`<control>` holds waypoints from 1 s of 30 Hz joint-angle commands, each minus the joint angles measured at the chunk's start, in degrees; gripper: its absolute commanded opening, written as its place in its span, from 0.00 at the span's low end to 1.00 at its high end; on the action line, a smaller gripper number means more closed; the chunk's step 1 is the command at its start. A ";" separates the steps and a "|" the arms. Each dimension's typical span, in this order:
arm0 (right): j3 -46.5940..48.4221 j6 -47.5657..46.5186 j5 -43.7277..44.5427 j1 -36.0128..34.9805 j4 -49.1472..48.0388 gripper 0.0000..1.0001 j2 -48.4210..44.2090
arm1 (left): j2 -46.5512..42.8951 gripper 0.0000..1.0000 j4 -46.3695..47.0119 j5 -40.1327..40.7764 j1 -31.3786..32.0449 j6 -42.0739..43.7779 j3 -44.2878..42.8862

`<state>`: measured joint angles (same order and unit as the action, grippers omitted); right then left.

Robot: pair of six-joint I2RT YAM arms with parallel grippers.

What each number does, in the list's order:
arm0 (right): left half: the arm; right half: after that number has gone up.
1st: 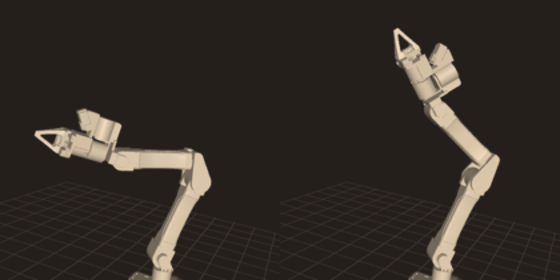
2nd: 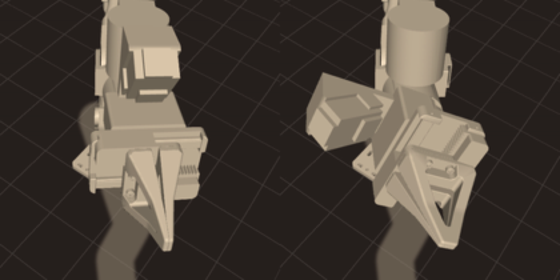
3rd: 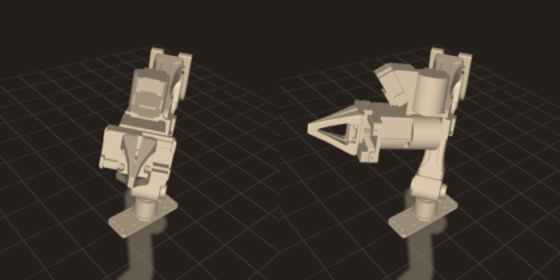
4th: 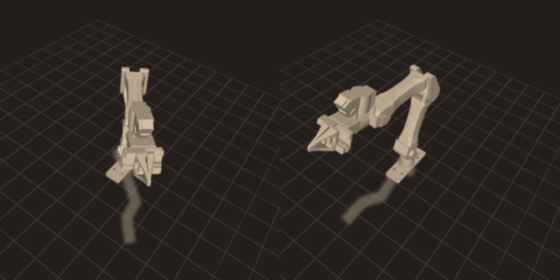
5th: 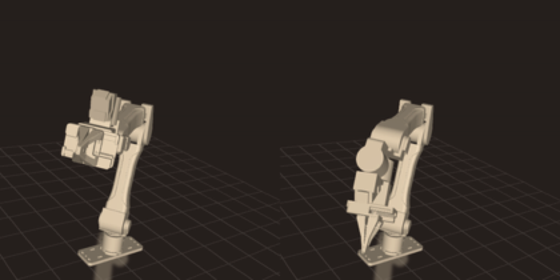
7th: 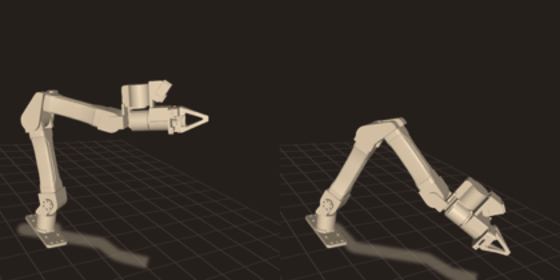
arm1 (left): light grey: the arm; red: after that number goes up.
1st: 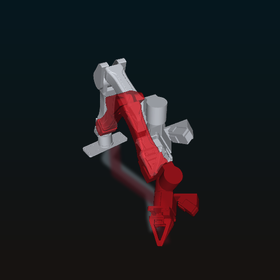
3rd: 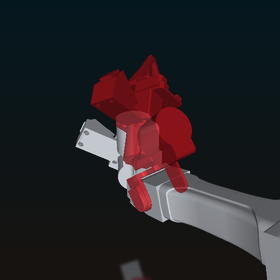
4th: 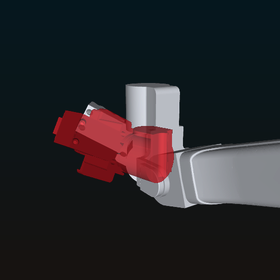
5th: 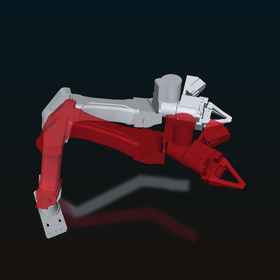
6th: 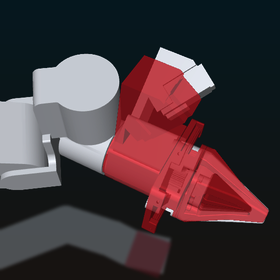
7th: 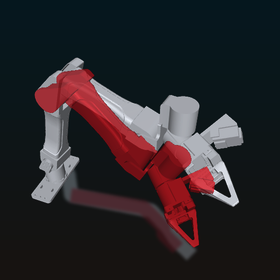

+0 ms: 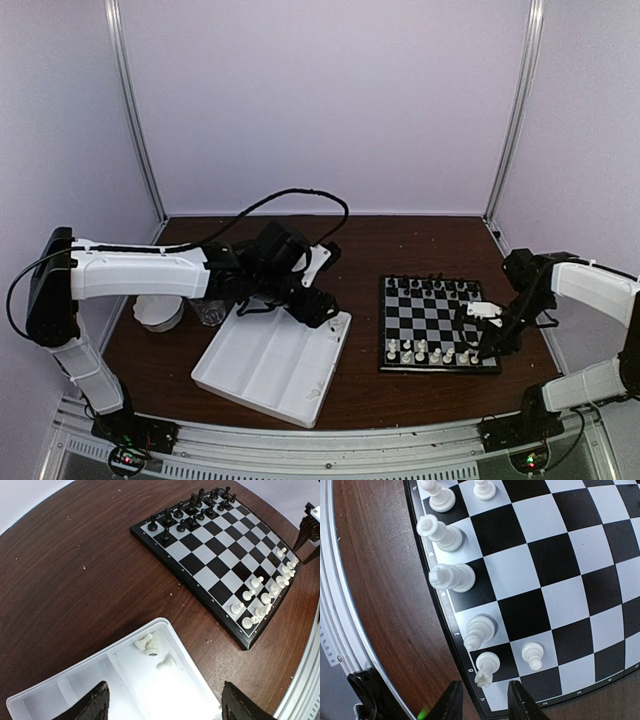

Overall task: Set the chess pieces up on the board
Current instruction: Pick up the rook from the chessboard.

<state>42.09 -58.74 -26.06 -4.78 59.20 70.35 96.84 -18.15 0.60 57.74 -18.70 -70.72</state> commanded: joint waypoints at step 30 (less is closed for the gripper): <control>-1.61 2.57 5.19 -4.85 -4.07 0.24 2.13 | 1.16 0.75 -0.15 -0.60 -0.19 -0.20 -1.38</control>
<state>40.86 -56.58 -21.89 -9.06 55.40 71.85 97.62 -18.17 0.58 57.74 -18.70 -70.72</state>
